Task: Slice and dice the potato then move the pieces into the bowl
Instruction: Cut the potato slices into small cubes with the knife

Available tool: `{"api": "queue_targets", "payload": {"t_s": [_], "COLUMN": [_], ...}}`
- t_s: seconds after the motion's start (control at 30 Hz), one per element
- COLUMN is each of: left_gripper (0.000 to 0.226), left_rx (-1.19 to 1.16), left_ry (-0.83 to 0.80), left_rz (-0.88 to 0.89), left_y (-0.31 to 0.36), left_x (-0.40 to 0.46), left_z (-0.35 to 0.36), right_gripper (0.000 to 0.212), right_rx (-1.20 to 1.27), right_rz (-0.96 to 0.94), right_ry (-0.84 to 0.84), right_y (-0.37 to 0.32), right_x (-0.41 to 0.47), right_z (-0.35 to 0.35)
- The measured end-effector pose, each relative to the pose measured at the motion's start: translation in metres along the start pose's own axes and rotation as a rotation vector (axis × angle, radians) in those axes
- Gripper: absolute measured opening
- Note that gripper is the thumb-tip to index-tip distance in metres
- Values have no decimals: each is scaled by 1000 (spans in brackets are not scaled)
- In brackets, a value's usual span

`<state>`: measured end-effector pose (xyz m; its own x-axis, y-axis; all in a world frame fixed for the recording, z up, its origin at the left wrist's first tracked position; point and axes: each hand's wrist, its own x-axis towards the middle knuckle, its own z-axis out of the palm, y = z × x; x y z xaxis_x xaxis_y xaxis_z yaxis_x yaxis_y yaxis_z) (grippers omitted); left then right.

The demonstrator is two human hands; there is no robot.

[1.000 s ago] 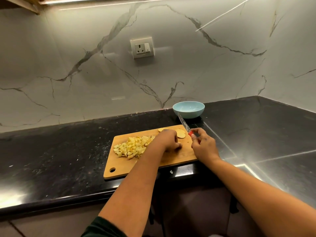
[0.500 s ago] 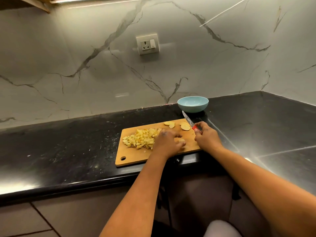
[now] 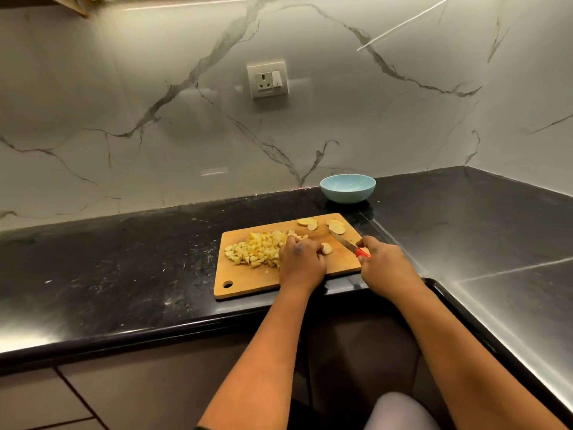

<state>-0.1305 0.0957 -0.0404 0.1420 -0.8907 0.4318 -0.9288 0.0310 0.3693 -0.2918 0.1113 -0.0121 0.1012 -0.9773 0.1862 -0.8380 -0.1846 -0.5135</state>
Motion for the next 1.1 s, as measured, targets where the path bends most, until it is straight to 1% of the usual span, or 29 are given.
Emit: {"api": "queue_targets", "payload": {"t_s": [0.13,0.23,0.43,0.63,0.77,1.1], "left_gripper": [38,40,37,33,31,33], "left_rx": [85,109,108,115,116,80], "left_ry": [-127,-170,-156,-157,-143,-122], "left_rz": [47,58,63,80,100,100], "left_y": [-1,-1,0,1,2,3], "left_x": [-4,-3,-4,-6,-7,-8], "left_z": [-3,-4,-4,-5,-4,-4], "right_gripper": [18,17,28,21,20,18], "right_rx": [-58,-82,-136,-191,-191,-199], "right_rz": [-23,-29,-42,-50,-42,-27], "right_ry": [43,55,33,52,22,39], "right_y": [-12,-19,-30,-41,-44,-48], "right_x": [-5,-7,-12,-16,-11,-13], "right_z": [3,3,4,5,2,1]}}
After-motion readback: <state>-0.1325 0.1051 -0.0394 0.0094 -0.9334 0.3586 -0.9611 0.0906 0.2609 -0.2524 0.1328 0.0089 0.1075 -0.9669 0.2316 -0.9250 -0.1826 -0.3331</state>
